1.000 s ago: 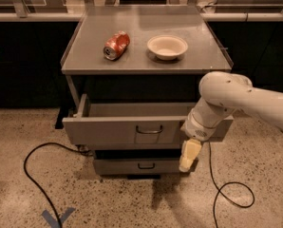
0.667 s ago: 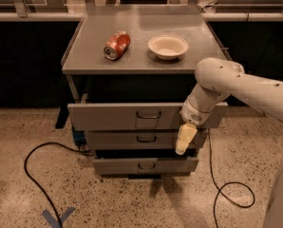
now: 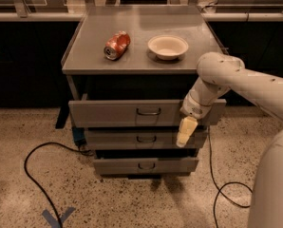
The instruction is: Close top drawer
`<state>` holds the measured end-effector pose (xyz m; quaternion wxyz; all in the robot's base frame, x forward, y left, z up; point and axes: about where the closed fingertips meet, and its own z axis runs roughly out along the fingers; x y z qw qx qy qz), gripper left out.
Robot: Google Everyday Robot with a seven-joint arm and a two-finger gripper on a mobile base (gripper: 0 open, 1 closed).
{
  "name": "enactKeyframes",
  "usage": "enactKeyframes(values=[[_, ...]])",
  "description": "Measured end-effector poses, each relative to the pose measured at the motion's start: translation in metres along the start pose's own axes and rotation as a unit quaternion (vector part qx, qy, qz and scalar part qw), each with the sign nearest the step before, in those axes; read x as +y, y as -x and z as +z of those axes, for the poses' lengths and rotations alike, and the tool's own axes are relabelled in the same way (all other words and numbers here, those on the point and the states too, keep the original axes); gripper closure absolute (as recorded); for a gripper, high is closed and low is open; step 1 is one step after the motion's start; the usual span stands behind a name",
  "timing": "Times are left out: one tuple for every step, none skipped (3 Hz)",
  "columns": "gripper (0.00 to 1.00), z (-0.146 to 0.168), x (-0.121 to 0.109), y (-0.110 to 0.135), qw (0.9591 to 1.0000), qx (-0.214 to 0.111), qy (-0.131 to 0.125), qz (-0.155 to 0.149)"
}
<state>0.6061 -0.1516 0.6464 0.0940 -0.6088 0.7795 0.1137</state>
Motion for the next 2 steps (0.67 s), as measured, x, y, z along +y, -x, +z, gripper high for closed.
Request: enactKeyframes(values=[[0.0, -0.0095, -0.0483, 0.0176, 1.0, 0.003, -0.009, -0.001], [0.0, -0.0113, -0.0517, 0.019, 0.9999, 0.002, -0.011, -0.001]])
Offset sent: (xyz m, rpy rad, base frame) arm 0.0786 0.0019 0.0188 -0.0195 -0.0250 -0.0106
